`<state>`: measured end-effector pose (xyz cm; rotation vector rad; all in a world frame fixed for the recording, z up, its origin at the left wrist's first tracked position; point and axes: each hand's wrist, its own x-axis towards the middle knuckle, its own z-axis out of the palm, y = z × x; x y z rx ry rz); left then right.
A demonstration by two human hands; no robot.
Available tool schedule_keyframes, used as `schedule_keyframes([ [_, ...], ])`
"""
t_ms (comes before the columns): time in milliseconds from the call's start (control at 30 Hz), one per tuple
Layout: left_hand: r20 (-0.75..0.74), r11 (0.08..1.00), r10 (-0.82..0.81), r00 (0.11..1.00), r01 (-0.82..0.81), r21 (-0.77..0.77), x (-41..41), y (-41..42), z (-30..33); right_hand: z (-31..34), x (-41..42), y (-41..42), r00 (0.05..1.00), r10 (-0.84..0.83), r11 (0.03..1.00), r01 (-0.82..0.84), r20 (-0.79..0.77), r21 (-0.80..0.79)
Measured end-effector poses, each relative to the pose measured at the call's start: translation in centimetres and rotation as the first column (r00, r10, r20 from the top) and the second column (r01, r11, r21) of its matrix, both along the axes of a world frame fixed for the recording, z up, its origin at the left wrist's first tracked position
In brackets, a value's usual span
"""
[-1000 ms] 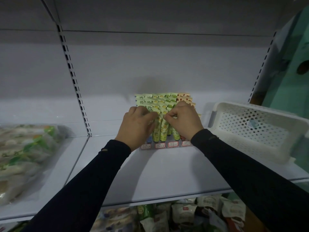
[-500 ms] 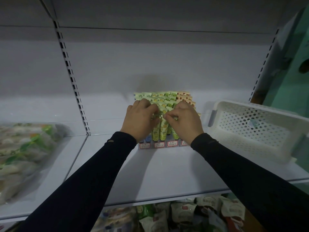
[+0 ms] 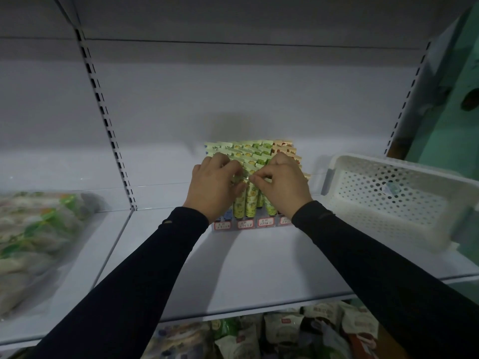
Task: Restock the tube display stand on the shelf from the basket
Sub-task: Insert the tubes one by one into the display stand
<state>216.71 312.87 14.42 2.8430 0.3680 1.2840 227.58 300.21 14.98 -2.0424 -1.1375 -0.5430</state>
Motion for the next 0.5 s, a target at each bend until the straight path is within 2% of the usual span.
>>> schedule_keyframes([
  [300, 0.013, 0.998, -0.005, 1.000, 0.006, -0.061, 0.1, -0.1, 0.1, 0.9, 0.4, 0.3, 1.000, -0.014, 0.996, 0.013, -0.008, -0.093],
  [500, 0.002, 0.999, 0.023, 1.000, -0.023, -0.049, 0.1, -0.3, 0.1, 1.2, 0.0, 0.2, 0.998, -0.050, 0.987, 0.053, 0.025, -0.149],
])
